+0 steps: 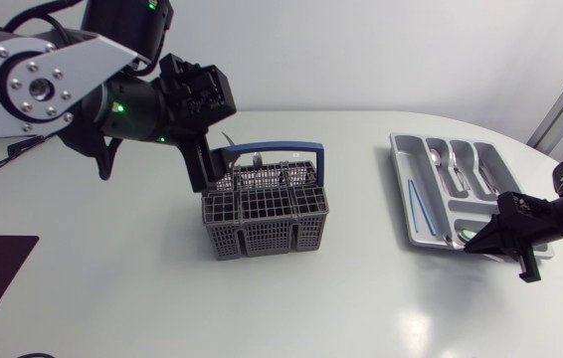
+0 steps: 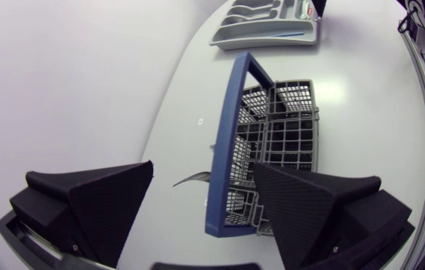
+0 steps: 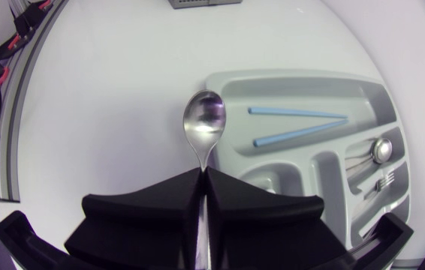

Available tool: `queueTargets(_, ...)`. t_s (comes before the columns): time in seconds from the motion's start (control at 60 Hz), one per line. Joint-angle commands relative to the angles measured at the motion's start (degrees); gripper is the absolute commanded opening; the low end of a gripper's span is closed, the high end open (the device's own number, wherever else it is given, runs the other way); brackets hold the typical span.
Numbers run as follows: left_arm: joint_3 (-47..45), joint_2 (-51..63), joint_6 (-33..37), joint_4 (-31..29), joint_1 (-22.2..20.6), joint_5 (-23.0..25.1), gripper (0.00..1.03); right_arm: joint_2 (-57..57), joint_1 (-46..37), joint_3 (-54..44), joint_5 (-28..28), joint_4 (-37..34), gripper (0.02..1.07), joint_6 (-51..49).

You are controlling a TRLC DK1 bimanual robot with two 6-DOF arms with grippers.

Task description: Unload the cutlery basket into the drawer organizer.

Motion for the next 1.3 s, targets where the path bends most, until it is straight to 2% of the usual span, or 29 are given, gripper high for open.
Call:
queueTargets(0.0, 3.08, -0.95, -3.74, -0.73, 2.05, 0.07, 0.98, 3.50, -2.59, 3.89, 0.22, -0.70, 0.08, -6.04)
queueTargets(0.283, 4.49, 0.02, -10.68, -1.34, 5.83, 0.33, 0.98, 9.83, -7.33, 11.45, 1.54, 0.26, 0.08, -12.19)
queueTargets(0.7, 1.23, -0.69, -19.12, -1.70, 8.55, 0.95, 0.98, 8.42, -5.58, 4.51, 2.94, 13.62, 0.09, -13.69)
queueTargets(0.75, 0.71, -1.21, -20.26, -1.70, 9.08, 1.21, 0.98, 8.07, -5.40, 3.63, 2.94, 14.50, 0.19, -13.69)
queueTargets(0.783, 0.35, -1.48, -21.14, -1.87, 9.43, 2.27, 0.98, 7.72, -5.40, 3.01, 2.94, 15.12, 0.32, -13.69)
queueTargets(0.8, -0.09, -1.74, -21.75, -1.87, 9.60, 2.88, 0.98, 7.37, -5.40, 2.57, 2.85, 15.47, 0.44, -13.69)
queueTargets(0.817, -0.35, -1.83, -22.02, -1.87, 9.87, 2.97, 0.98, 7.10, -5.31, 2.40, 2.85, 15.56, 0.50, -13.69)
queueTargets(0.9, -1.58, -2.62, -23.60, -2.22, 10.57, 3.85, 0.98, 5.26, -5.23, 1.78, 2.24, 15.38, 0.62, -12.37)
queueTargets(0.917, -2.02, -3.15, -24.30, -2.22, 10.75, 4.11, 0.98, 4.47, -5.23, 1.69, 1.97, 15.29, 0.69, -11.75)
queueTargets(0.95, -2.46, -3.59, -24.83, -2.22, 10.92, 4.29, 0.98, 3.59, -5.05, 1.69, 1.54, 15.29, 0.74, -10.87)
queueTargets(1.1, -5.45, -6.58, -26.85, -2.22, 11.63, 5.78, 0.98, -1.07, -4.26, 2.57, -1.37, 12.22, 0.93, -7.36)
queueTargets(1.283, -10.28, -9.65, -28.70, -2.14, 11.63, 7.80, 0.98, -6.78, -0.22, 3.45, -5.85, 8.26, 0.95, 0.99)
